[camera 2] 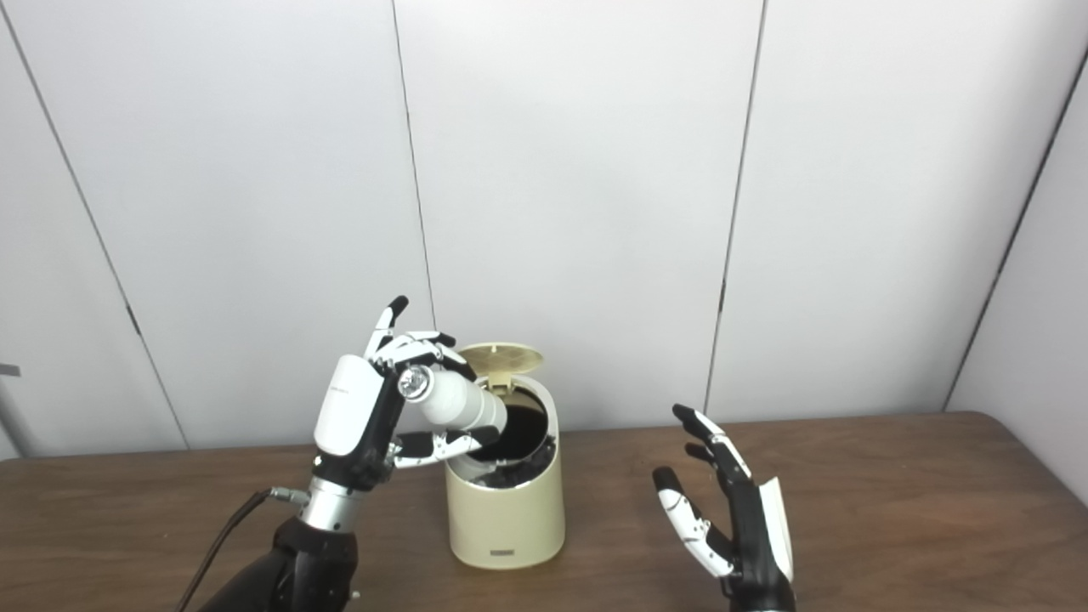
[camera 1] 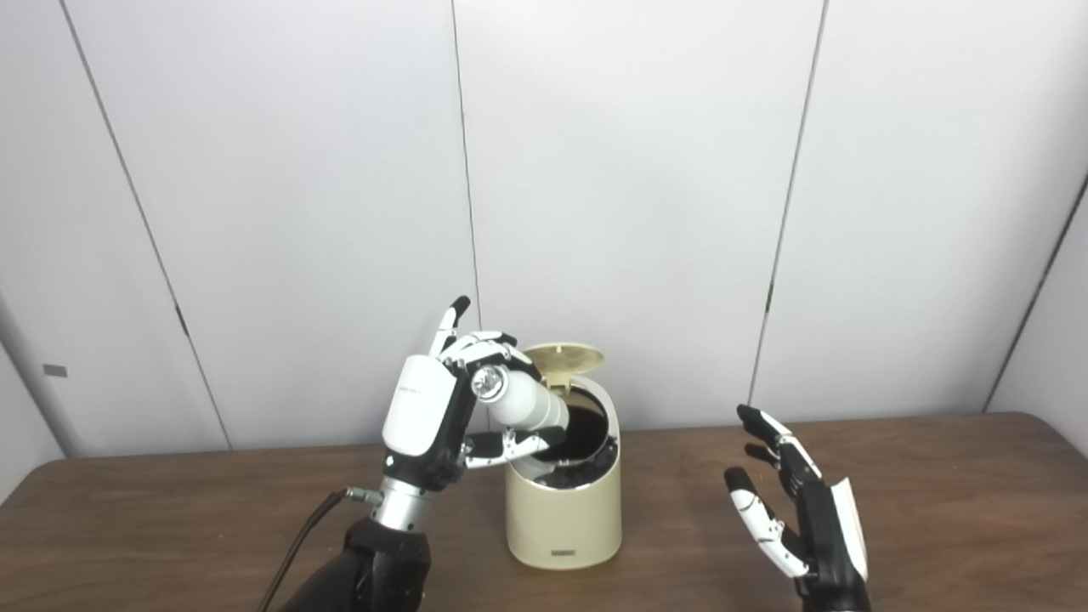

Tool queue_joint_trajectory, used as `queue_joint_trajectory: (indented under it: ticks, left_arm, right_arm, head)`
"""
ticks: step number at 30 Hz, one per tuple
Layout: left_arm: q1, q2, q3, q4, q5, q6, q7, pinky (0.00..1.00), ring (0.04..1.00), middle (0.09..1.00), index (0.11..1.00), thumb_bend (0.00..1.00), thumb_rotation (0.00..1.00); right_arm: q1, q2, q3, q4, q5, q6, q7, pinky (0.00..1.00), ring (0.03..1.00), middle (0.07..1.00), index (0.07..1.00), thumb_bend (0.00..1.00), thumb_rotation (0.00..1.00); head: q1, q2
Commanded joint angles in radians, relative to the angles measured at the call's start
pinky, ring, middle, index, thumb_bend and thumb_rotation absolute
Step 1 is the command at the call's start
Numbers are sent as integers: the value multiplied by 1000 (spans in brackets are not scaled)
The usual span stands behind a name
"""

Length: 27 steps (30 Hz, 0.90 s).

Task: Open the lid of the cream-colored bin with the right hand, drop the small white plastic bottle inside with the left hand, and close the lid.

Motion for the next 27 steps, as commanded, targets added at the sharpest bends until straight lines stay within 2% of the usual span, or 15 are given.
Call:
queue_joint_trajectory:
  ticks: [1,6,14,15,16,18,21,27]
  left_arm:
    - [-58,0,17,-3,25,-17,33,1000,703,532,488,523,63]
    - [-56,-14,43,11,66,-16,38,1000,721,552,488,523,67]
    - [-55,-43,87,53,154,-16,95,1000,701,528,488,520,80]
    - [-56,-45,89,59,161,-16,101,1000,699,525,508,736,195]
    - [-57,-46,91,64,165,-16,105,1000,697,523,518,851,263]
    - [-57,-48,97,67,173,-16,109,1000,697,522,522,963,343]
    - [-59,-51,104,74,178,-16,108,1000,702,524,519,998,407]
    - [-61,-59,120,89,193,-15,105,1000,703,526,522,1000,462]
  right_arm:
    - [-26,3,6,-15,1,-39,-16,777,850,842,805,223,619]
    - [-26,3,6,-13,6,-39,-14,778,850,841,805,236,632]
    - [-25,10,1,-26,-16,-39,-16,763,847,840,798,222,653]
    - [-25,10,2,-25,-15,-39,-16,762,846,840,798,220,655]
    - [-26,10,2,-23,-15,-39,-18,764,846,841,799,218,653]
    - [-27,9,4,-19,-18,-39,-22,760,843,839,800,215,649]
    - [-29,8,8,-14,-7,-39,-24,759,841,839,801,225,649]
    - [-32,14,10,-23,-26,-39,-31,749,837,836,798,219,655]
  head:
    - [-3,0]
    - [-7,0]
    - [-10,3]
    - [-11,3]
    - [-11,3]
    - [-11,3]
    - [-14,3]
    - [-19,4]
